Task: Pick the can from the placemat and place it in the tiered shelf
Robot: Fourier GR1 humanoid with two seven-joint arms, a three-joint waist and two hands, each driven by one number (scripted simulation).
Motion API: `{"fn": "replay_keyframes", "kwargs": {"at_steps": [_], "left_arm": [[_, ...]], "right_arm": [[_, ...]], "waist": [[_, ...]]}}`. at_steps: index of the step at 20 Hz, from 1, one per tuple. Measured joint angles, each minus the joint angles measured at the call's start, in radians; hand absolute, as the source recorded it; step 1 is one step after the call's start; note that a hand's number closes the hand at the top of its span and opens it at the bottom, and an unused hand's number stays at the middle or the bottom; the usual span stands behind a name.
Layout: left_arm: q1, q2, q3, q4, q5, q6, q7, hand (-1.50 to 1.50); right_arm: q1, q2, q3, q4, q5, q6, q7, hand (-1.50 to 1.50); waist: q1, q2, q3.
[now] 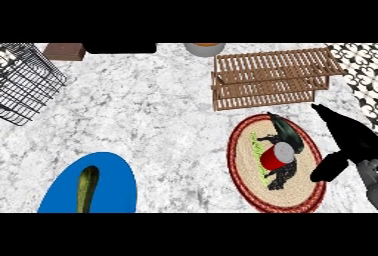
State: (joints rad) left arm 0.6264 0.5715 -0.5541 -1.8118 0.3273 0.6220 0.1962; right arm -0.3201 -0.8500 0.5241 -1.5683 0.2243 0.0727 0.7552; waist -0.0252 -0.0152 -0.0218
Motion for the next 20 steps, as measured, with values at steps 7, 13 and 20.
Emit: {"fn": "replay_keyframes", "kwargs": {"at_steps": [7, 13, 20], "left_arm": [[-0.008, 0.011, -0.007, -0.009, 0.013, 0.021, 0.017, 0.0], [-0.013, 0.023, -0.01, -0.014, 0.027, 0.03, 0.025, 0.0], [-0.052, 0.004, 0.007, -0.014, 0.069, 0.048, 0.035, 0.0]], "right_arm": [[-0.026, 0.05, 0.04, -0.009, 0.033, 0.005, 0.102, -1.5], [-0.033, 0.09, 0.072, -0.007, 0.054, 0.007, 0.154, -1.5], [-0.04, 0.128, 0.091, -0.001, 0.083, -0.007, 0.175, -1.5]], "waist": [[-0.003, 0.001, 0.005], [-0.006, 0.001, 0.007], [-0.016, 0.004, 0.002]]}}
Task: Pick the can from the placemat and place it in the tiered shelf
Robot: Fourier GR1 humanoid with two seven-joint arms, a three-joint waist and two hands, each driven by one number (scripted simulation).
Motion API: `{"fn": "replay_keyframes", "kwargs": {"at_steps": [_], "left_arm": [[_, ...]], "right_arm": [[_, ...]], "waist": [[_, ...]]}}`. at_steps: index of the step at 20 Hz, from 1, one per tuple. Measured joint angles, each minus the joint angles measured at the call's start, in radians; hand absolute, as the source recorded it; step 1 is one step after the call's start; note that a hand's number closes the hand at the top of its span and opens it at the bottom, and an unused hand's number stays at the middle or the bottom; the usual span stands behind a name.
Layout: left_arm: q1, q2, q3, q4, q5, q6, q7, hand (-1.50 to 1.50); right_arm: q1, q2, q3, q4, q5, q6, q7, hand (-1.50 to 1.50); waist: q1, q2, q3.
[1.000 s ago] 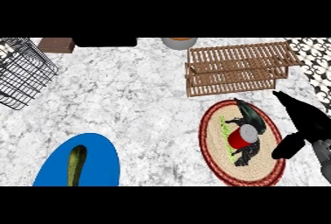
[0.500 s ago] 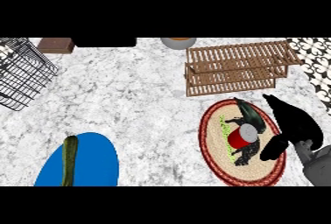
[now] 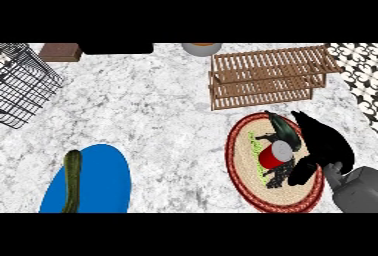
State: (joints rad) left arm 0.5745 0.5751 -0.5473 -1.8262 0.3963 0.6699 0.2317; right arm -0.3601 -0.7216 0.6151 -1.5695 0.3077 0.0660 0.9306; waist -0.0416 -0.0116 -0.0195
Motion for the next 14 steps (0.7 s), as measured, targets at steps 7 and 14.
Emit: {"fn": "replay_keyframes", "kwargs": {"at_steps": [7, 14], "left_arm": [[0.03, 0.067, -0.041, -0.007, -0.034, -0.006, 0.001, 0.0], [0.0, 0.068, -0.028, -0.006, -0.024, 0.009, 0.002, 0.0]], "right_arm": [[-0.006, 0.038, 0.016, 0.012, 0.03, -0.016, 0.004, -1.5], [0.012, 0.082, 0.036, 0.047, 0.043, -0.028, 0.009, 1.5]], "waist": [[0.004, -0.002, 0.011], [0.002, 0.003, 0.006]]}}
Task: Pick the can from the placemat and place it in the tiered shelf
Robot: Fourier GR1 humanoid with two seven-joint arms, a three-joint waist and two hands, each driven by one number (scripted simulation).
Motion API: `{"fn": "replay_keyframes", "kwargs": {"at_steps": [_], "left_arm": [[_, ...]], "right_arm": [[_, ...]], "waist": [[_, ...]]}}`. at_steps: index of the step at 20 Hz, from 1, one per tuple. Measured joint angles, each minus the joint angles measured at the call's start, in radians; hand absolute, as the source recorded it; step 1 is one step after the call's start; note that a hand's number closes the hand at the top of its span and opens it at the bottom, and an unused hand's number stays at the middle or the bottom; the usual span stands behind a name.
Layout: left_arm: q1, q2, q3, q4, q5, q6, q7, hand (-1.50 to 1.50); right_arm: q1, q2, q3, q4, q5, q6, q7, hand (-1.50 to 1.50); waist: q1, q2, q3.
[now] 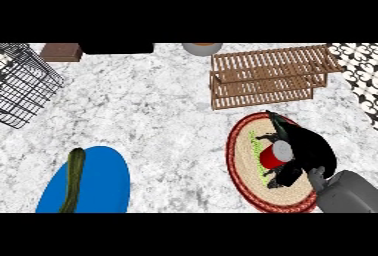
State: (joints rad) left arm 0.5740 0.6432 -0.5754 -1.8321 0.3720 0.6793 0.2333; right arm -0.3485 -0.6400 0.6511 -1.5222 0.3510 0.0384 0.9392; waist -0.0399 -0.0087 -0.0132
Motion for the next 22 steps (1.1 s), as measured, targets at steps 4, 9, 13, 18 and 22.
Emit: {"fn": "replay_keyframes", "kwargs": {"at_steps": [4, 9, 13, 18, 22], "left_arm": [[-0.028, -0.033, 0.005, 0.004, 0.037, 0.01, 0.008, 0.0], [-0.058, -0.062, 0.001, 0.01, 0.066, 0.024, 0.008, 0.0], [-0.118, -0.078, 0.021, -0.001, 0.068, 0.031, -0.02, 0.0], [-0.361, -0.06, 0.158, -0.03, 0.012, -0.01, -0.14, 0.0], [-0.495, -0.063, 0.229, 0.027, 0.018, -0.07, -0.176, 0.0]], "right_arm": [[0.003, 0.016, 0.024, 0.015, 0.015, 0.002, -0.007, 1.5], [-0.022, 0.017, 0.055, 0.033, 0.072, -0.002, -0.026, 1.5], [-0.039, 0.033, 0.098, 0.023, 0.114, -0.002, -0.064, 1.5], [-0.029, 0.07, 0.157, -0.003, 0.183, -0.055, -0.142, 1.5], [0.015, 0.107, 0.158, -0.055, 0.192, -0.101, -0.177, 1.5]], "waist": [[0.005, 0.003, -0.006], [0.013, 0.004, -0.01], [0.016, 0.001, -0.01], [0.008, 0.001, 0.003], [0.014, 0.005, 0.008]]}}
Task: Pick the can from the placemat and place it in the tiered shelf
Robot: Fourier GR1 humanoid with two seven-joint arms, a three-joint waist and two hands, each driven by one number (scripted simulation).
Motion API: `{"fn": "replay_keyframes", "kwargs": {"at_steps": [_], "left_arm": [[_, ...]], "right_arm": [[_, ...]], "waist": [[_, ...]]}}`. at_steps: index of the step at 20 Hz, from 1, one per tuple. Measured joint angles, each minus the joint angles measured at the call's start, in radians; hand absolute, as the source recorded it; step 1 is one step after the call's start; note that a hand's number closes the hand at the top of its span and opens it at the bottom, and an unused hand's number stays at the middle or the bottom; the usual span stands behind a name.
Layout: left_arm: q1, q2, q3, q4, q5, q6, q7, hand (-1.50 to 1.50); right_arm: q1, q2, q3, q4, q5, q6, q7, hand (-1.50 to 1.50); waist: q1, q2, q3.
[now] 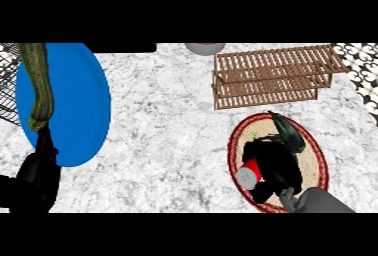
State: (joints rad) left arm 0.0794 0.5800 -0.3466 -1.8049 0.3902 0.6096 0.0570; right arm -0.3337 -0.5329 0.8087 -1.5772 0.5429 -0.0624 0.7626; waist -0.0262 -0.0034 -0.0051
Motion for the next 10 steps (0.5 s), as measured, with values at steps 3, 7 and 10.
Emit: {"fn": "replay_keyframes", "kwargs": {"at_steps": [3, 7, 10], "left_arm": [[-0.07, -0.016, 0.025, 0.052, -0.006, -0.027, -0.005, 0.0], [-0.126, -0.022, 0.046, 0.087, -0.004, -0.051, 0.002, 0.0], [-0.124, -0.026, 0.048, 0.085, -0.008, -0.058, 0.001, 0.0]], "right_arm": [[0.028, 0.017, -0.017, -0.086, 0.002, -0.008, 0.01, 1.5], [0.024, 0.048, -0.087, -0.238, -0.007, -0.045, 0.065, 1.5], [0.021, 0.058, -0.165, -0.353, -0.011, -0.08, 0.12, 1.5]], "waist": [[0.005, 0.001, 0.003], [0.002, 0.0, 0.004], [0.004, -0.002, 0.004]]}}
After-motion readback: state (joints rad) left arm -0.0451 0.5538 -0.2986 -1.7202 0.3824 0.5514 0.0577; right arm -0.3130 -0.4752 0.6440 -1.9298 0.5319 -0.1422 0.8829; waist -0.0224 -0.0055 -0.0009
